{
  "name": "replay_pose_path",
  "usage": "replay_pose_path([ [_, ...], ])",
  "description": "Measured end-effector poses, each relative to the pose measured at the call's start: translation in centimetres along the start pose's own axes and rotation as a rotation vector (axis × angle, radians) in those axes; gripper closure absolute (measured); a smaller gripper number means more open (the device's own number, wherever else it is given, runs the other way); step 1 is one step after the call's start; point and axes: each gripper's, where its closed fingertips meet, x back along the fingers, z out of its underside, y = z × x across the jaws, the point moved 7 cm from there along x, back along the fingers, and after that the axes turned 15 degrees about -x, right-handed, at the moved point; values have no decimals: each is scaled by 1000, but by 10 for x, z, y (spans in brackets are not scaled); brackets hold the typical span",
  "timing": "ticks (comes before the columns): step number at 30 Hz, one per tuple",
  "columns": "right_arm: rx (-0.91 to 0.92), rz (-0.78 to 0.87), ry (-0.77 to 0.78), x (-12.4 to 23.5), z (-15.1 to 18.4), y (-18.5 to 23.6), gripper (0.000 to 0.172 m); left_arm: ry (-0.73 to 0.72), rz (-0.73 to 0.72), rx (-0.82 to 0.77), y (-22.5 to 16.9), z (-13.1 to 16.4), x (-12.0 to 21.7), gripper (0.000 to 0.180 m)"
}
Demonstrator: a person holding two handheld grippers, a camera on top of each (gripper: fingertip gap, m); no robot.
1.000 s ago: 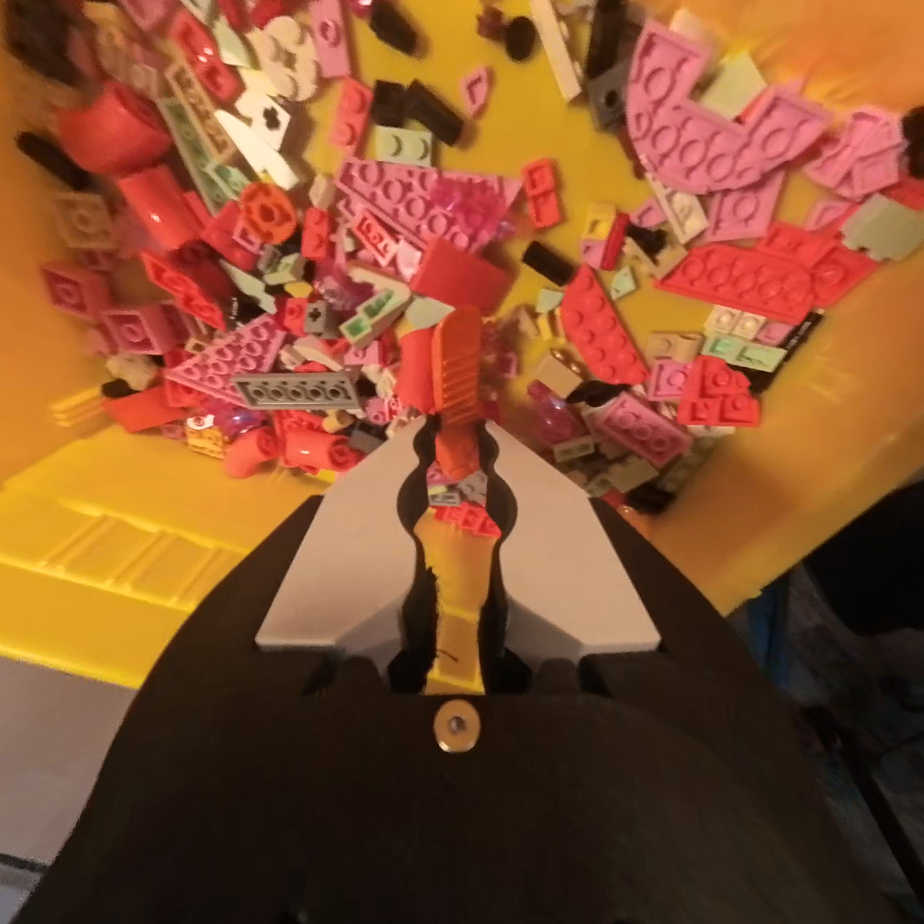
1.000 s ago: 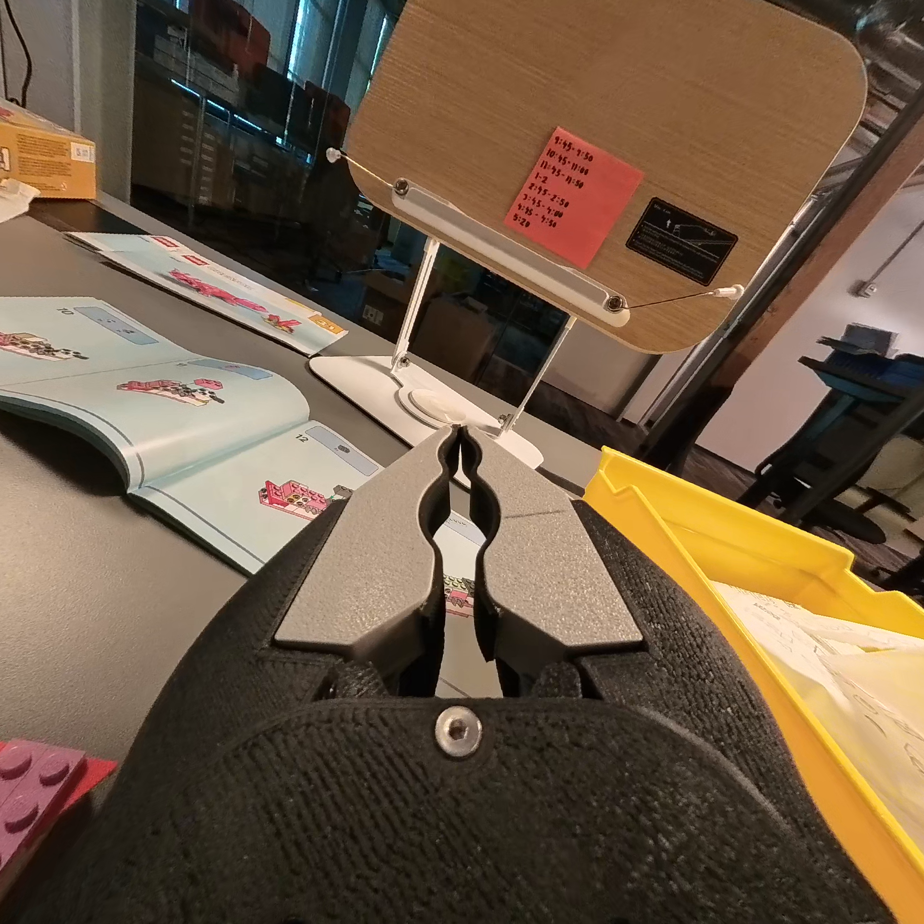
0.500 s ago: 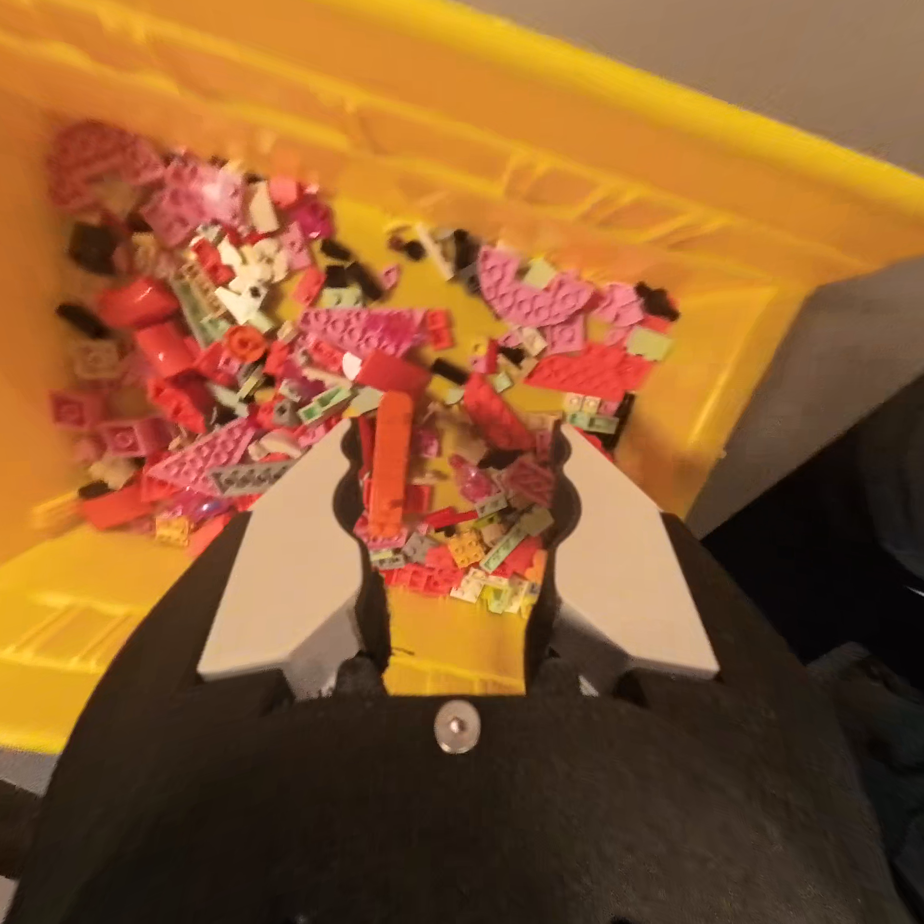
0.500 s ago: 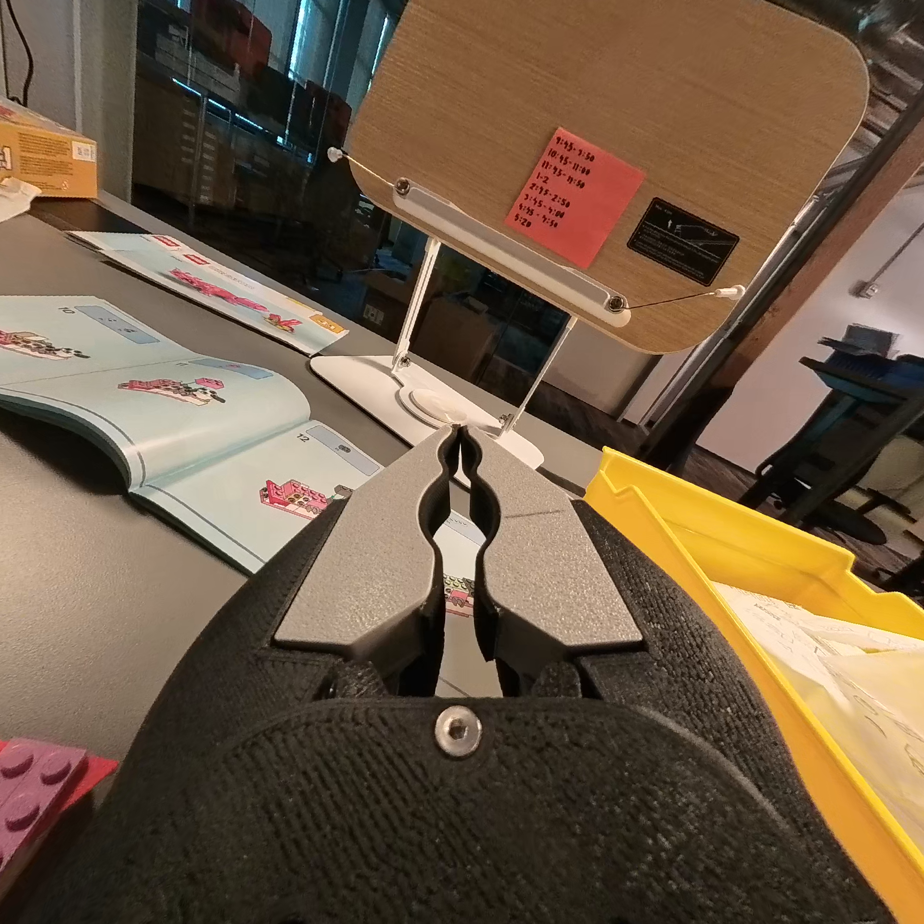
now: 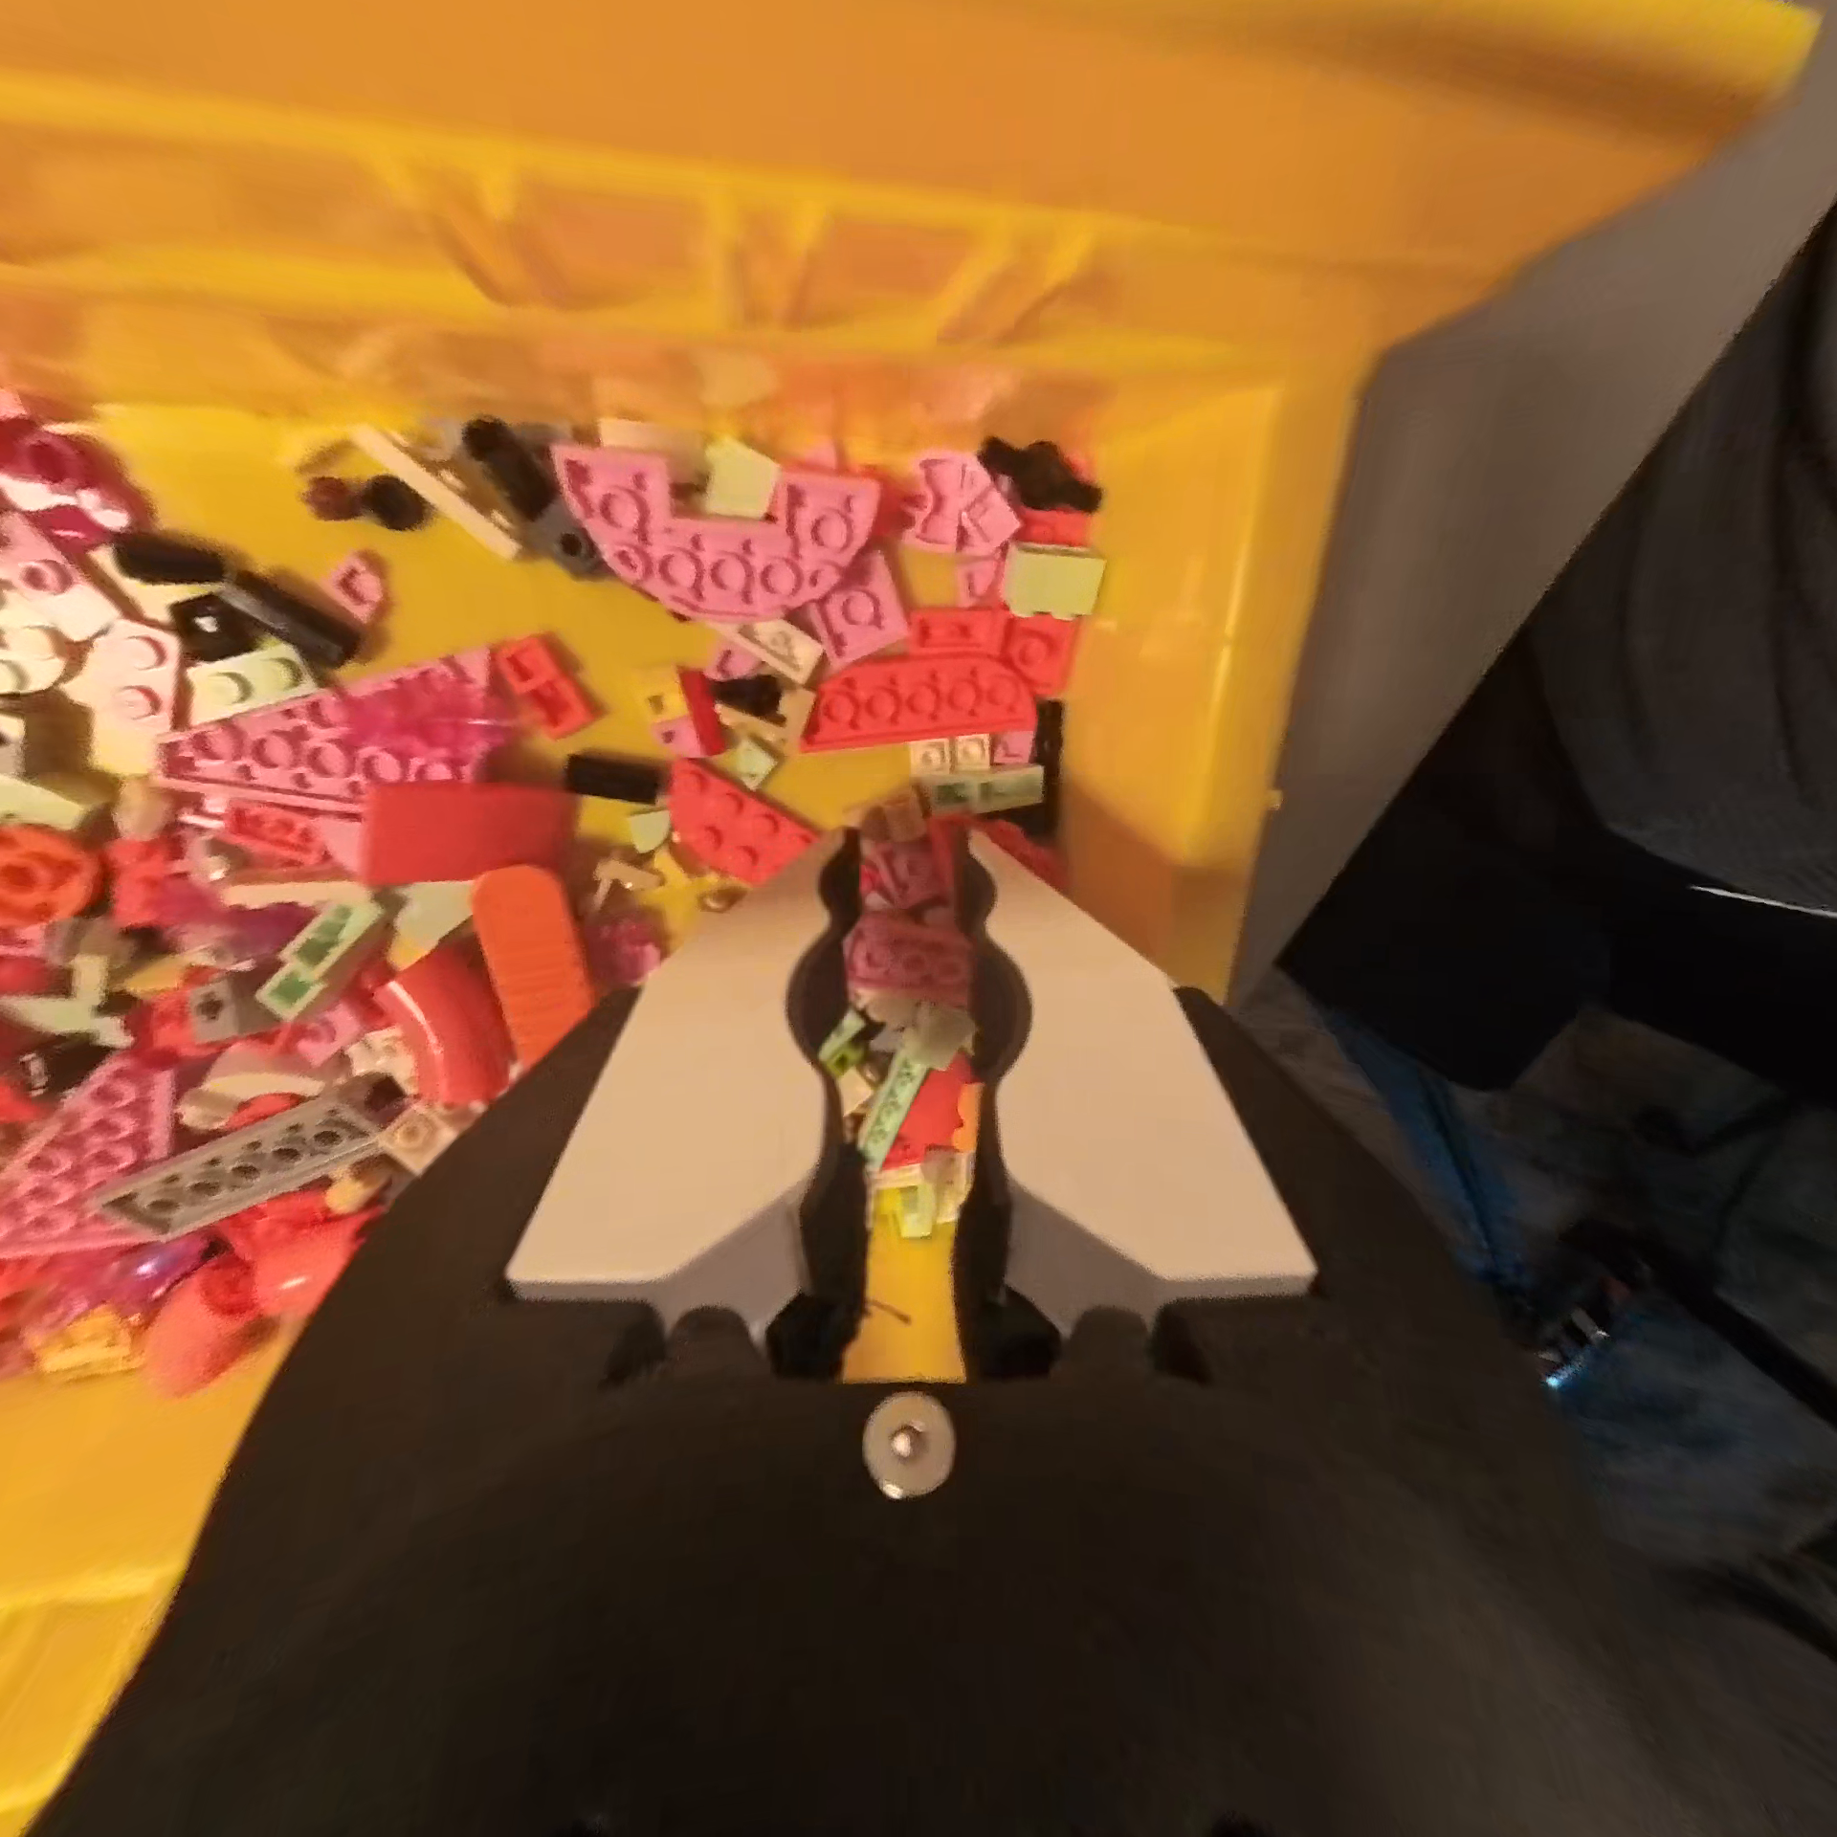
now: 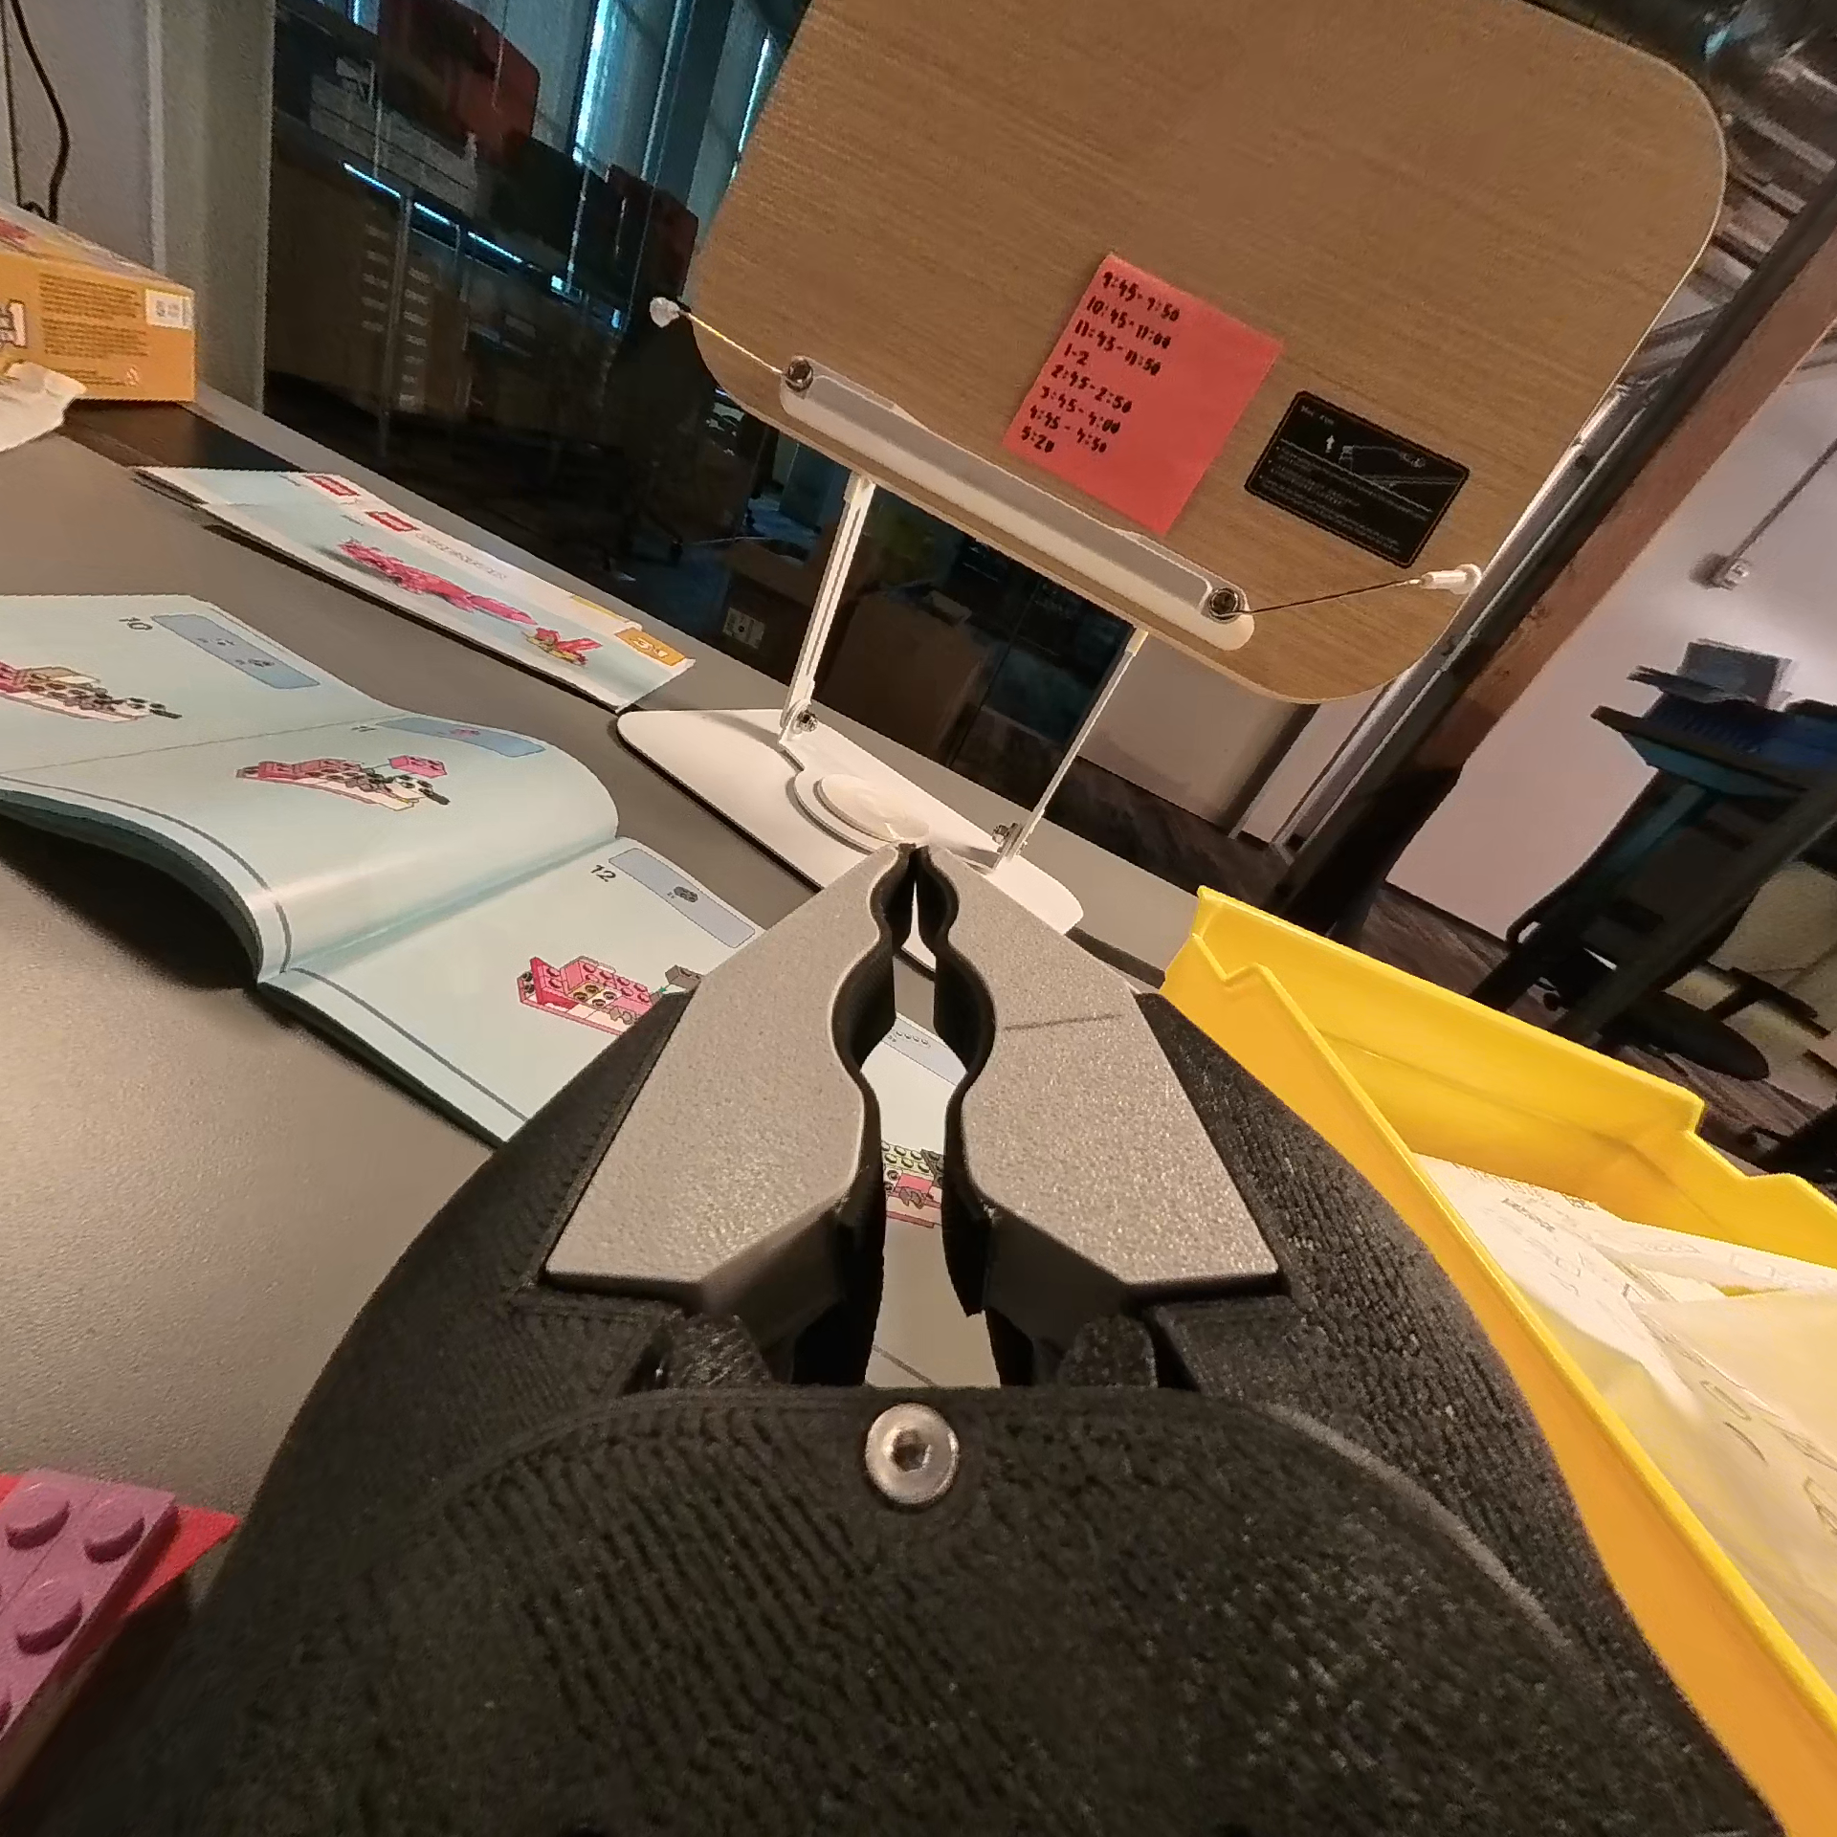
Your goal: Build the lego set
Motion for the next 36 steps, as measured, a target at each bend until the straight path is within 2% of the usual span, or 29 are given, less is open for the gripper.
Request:
replay_pose_path([
  [13,-7,-3,-3,0,0,0,172,-6,19,23,5,-1,-6,169],
  [18,-21,-8,-10,0,-1,0,172,3,-53,29,7,-4,-4,176],
  [27,-22,-54,-42,2,-3,3,172,-31,-115,91,12,-13,4,171],
  [31,-32,-78,-51,2,-4,4,172,-65,-208,175,21,-5,29,168],
  [36,-35,-94,-57,0,-4,5,172,-68,-393,381,49,21,56,152],
])
